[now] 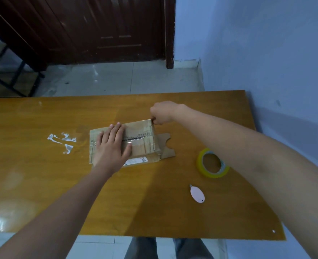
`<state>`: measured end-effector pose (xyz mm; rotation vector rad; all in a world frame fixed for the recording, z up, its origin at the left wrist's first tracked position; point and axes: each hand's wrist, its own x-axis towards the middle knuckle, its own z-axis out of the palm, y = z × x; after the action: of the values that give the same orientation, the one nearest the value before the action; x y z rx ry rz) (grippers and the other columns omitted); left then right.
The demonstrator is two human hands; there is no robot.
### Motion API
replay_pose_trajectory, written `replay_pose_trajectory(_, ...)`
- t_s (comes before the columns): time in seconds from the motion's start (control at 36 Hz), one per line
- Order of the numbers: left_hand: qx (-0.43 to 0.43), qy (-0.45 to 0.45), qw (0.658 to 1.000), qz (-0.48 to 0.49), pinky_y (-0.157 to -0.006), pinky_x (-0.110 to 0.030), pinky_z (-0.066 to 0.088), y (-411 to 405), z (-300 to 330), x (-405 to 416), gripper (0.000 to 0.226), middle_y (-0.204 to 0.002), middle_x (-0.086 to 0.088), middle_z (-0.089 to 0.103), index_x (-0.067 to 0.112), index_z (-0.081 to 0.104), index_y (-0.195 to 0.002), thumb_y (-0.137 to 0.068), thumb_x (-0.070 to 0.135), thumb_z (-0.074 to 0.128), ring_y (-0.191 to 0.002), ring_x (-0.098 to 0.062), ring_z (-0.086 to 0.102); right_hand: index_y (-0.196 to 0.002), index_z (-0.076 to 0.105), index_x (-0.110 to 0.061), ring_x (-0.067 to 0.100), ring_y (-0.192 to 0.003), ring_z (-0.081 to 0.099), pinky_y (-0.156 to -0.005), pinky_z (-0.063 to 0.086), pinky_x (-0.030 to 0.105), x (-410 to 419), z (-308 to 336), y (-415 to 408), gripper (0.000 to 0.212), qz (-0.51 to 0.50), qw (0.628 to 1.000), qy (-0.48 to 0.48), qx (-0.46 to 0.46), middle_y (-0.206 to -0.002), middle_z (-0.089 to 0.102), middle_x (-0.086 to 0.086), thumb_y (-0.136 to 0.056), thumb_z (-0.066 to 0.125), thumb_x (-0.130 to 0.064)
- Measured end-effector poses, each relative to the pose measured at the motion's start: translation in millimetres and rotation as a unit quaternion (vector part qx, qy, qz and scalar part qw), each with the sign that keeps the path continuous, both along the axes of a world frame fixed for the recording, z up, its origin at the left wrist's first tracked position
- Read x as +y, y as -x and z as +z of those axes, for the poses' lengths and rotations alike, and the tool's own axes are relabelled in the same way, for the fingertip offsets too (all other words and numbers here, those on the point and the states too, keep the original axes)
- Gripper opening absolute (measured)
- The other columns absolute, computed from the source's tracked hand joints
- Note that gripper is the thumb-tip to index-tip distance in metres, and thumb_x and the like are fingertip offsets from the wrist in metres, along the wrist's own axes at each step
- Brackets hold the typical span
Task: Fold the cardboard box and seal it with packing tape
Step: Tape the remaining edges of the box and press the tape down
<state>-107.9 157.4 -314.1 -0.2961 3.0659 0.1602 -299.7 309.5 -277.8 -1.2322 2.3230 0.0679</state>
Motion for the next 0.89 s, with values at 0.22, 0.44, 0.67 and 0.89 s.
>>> replay_pose_trajectory(0.22, 0.003, 0.004, 1.0, 0.006, -0.116, -0.043, 0.017, -1, -2, -1, 0.07, -0.152, -0.001, 0.032, 0.017, 0.031, -0.146, -0.088, 0.055, 0.023, -0.142, -0.022, 0.023, -0.078, 0.064, -0.007, 0.025, -0.064, 0.051, -0.044, 0.025, 0.025, 15, -23, -27, 0.023, -0.14, 0.983, 0.121, -0.002, -0.066, 0.053, 0.004, -0.091, 0.047, -0.017)
replay_pose_trajectory(0.44, 0.003, 0.007, 1.0, 0.009, -0.116, -0.042, 0.015, 0, -1, 0, 0.07, -0.152, -0.001, 0.032, 0.018, 0.03, -0.146, -0.087, 0.055, 0.023, -0.142, -0.022, 0.023, -0.102, 0.061, -0.004, 0.029, -0.1, 0.056, -0.07, 0.045, 0.036, 21, -32, -49, 0.021, -0.11, 0.983, 0.131, 0.065, -0.1, 0.061, 0.012, -0.092, 0.043, 0.002)
replay_pose_trajectory(0.67, 0.005, 0.009, 1.0, 0.009, -0.116, -0.043, 0.015, -1, 0, 1, 0.073, -0.152, -0.003, 0.032, 0.015, 0.031, -0.145, -0.086, 0.056, 0.019, -0.142, -0.023, 0.023, -0.124, 0.052, 0.0, 0.035, -0.123, 0.043, -0.093, 0.043, 0.042, 28, -26, -69, 0.039, -0.102, 0.991, 0.089, 0.016, -0.119, 0.052, 0.016, -0.086, 0.043, 0.002)
replay_pose_trajectory(0.89, 0.004, 0.002, 1.0, 0.009, -0.116, -0.044, 0.016, 0, 0, 0, 0.073, -0.152, -0.003, 0.032, 0.015, 0.032, -0.145, -0.086, 0.056, 0.02, -0.143, -0.023, 0.022, -0.129, 0.056, -0.013, 0.024, -0.121, 0.049, -0.093, 0.047, 0.042, 58, -20, -69, 0.04, -0.211, 0.958, 0.179, -0.073, -0.129, 0.053, 0.006, -0.093, 0.038, -0.009)
